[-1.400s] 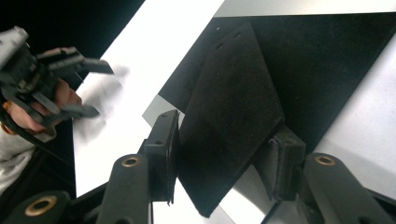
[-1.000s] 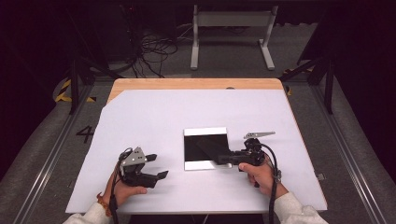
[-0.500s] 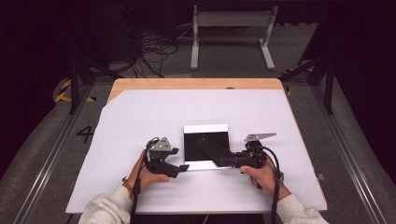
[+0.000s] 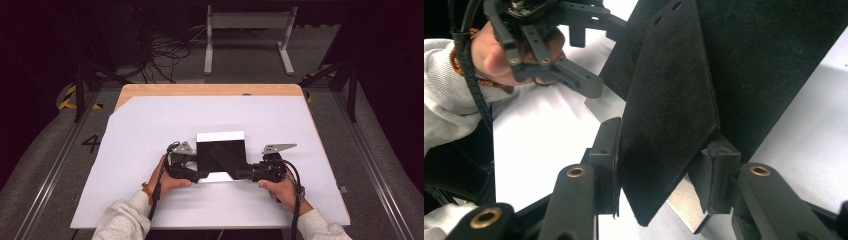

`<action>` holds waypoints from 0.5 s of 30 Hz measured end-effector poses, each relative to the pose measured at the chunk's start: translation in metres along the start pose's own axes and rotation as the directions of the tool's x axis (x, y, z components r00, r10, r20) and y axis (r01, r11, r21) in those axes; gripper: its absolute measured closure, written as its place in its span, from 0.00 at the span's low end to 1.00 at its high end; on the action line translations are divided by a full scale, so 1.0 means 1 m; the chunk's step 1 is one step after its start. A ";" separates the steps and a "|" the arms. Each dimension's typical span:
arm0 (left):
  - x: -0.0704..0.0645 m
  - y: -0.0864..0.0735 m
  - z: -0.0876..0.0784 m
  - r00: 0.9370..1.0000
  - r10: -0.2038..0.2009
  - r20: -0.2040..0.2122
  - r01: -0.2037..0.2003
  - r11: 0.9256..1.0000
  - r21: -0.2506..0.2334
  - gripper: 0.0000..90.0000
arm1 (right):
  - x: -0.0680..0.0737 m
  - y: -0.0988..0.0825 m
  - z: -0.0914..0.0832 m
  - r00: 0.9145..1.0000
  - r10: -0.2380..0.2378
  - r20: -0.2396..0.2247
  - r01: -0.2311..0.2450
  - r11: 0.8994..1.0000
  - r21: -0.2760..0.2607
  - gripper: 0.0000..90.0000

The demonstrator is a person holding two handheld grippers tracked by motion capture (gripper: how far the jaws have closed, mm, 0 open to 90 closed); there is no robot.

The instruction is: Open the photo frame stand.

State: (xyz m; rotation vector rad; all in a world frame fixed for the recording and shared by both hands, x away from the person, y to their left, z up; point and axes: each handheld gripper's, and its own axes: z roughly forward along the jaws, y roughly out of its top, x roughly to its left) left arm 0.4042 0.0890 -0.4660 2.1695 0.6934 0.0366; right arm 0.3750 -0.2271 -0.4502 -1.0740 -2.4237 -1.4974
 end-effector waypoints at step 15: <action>0.002 0.005 -0.006 1.000 0.026 0.010 -0.026 0.998 -0.049 0.42 | 0.004 0.002 -0.002 0.999 -0.042 0.029 0.041 0.999 0.023 0.68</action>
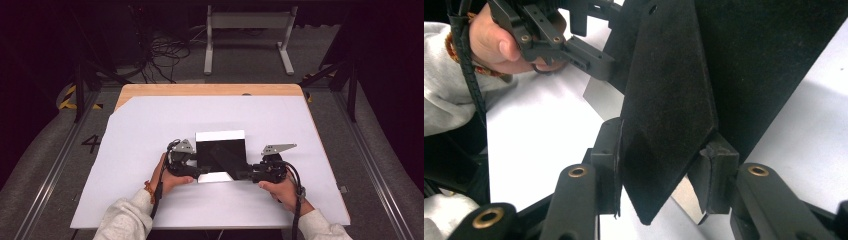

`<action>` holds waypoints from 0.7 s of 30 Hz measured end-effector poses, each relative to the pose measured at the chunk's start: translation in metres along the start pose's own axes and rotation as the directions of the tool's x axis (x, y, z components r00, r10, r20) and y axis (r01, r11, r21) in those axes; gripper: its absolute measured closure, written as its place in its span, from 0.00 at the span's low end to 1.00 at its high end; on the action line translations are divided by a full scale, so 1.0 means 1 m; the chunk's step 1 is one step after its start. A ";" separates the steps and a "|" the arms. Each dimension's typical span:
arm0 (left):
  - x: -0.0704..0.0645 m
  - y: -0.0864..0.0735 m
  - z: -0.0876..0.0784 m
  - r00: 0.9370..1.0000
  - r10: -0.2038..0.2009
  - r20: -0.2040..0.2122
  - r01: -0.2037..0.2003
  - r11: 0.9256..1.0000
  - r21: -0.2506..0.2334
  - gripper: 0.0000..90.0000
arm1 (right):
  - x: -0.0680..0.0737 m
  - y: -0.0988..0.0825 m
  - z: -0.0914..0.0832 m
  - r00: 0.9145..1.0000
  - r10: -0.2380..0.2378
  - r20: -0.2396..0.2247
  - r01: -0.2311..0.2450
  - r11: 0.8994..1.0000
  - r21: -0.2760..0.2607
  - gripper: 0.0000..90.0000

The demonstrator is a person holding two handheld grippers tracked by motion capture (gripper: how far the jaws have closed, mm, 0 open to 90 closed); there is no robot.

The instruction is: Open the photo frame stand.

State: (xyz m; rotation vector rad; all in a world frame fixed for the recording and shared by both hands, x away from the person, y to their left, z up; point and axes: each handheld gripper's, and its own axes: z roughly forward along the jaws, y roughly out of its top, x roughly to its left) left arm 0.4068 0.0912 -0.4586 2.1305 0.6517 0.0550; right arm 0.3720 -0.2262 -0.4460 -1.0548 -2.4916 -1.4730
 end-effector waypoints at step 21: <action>-0.005 0.014 -0.015 0.983 0.104 -0.154 -0.114 0.992 -0.058 0.62 | 0.008 0.003 0.003 0.991 -0.067 0.115 0.068 0.998 -0.006 0.76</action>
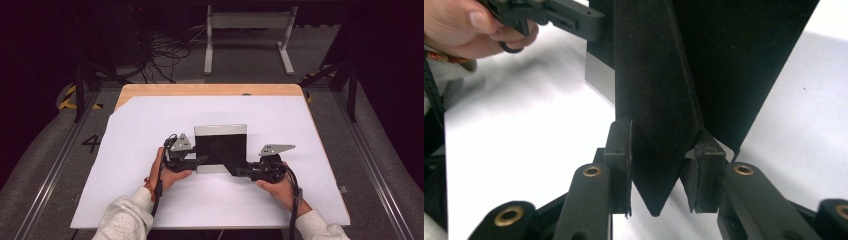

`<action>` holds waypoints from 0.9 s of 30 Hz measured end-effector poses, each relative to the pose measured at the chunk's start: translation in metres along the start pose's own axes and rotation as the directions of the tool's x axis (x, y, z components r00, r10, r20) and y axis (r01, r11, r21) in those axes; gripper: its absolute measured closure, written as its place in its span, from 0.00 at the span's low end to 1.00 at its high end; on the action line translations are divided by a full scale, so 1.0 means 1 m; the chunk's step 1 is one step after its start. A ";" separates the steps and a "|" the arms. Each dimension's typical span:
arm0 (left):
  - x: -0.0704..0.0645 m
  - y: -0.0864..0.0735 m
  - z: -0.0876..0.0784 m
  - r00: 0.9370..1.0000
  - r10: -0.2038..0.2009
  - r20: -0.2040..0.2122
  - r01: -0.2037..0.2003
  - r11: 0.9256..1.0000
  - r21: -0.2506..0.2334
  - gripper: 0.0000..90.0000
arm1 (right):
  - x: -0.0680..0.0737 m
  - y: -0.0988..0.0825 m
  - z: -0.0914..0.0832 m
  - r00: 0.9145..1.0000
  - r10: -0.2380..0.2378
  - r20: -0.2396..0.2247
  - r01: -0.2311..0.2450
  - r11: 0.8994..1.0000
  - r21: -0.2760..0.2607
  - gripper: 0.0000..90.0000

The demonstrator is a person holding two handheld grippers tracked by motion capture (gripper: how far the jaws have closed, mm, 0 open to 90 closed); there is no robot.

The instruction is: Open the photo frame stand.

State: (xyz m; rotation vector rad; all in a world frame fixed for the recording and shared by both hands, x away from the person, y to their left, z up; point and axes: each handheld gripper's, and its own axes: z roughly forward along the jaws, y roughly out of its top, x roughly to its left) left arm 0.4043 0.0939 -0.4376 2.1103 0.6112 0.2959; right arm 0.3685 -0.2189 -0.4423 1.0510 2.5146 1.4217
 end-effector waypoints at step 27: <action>-0.010 -0.005 -0.007 0.997 0.080 -0.021 -0.080 0.996 0.029 0.71 | 0.029 0.003 -0.004 0.976 -0.177 0.124 0.175 0.984 0.022 0.81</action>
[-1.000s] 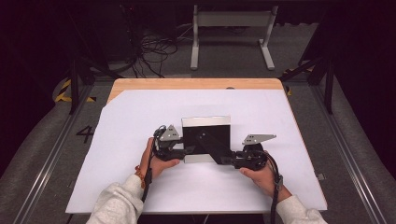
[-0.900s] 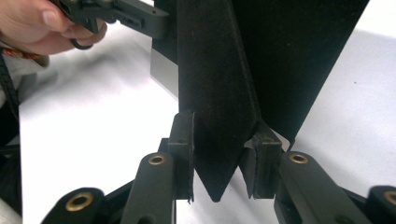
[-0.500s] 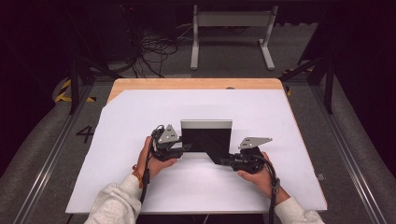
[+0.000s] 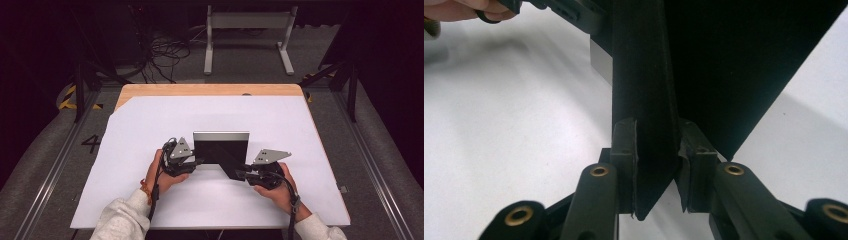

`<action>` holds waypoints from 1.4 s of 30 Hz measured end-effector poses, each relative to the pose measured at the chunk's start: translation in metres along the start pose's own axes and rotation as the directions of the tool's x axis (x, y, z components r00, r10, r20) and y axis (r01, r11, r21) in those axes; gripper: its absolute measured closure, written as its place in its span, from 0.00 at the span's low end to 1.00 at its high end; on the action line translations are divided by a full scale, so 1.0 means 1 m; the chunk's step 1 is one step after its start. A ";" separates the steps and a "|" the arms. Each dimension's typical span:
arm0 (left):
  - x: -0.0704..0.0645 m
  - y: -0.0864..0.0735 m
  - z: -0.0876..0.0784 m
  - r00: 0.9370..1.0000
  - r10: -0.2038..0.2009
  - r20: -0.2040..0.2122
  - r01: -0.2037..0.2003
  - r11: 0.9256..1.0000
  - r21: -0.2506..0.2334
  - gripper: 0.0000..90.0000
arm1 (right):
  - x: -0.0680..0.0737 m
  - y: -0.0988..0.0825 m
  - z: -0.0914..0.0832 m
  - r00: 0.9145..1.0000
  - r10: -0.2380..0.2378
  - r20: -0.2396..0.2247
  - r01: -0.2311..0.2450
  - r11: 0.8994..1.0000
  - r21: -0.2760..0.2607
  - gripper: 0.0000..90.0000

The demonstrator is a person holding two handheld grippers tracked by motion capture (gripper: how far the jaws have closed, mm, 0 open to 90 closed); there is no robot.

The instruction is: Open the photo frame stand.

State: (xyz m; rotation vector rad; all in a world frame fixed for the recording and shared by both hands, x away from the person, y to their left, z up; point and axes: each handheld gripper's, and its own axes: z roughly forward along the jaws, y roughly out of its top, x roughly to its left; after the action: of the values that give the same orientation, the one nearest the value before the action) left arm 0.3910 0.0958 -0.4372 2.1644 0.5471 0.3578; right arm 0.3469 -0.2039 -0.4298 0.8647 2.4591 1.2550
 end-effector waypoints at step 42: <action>-0.003 -0.003 0.021 0.996 0.068 -0.055 -0.064 0.995 0.079 0.73 | -0.003 -0.010 0.005 0.998 -0.016 0.061 0.016 1.000 -0.005 0.88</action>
State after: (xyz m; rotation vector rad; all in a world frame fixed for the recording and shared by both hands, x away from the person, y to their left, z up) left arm 0.3964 0.0816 -0.4528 2.2567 0.5299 0.4429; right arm 0.3476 -0.2068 -0.4407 0.8670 2.4099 1.2109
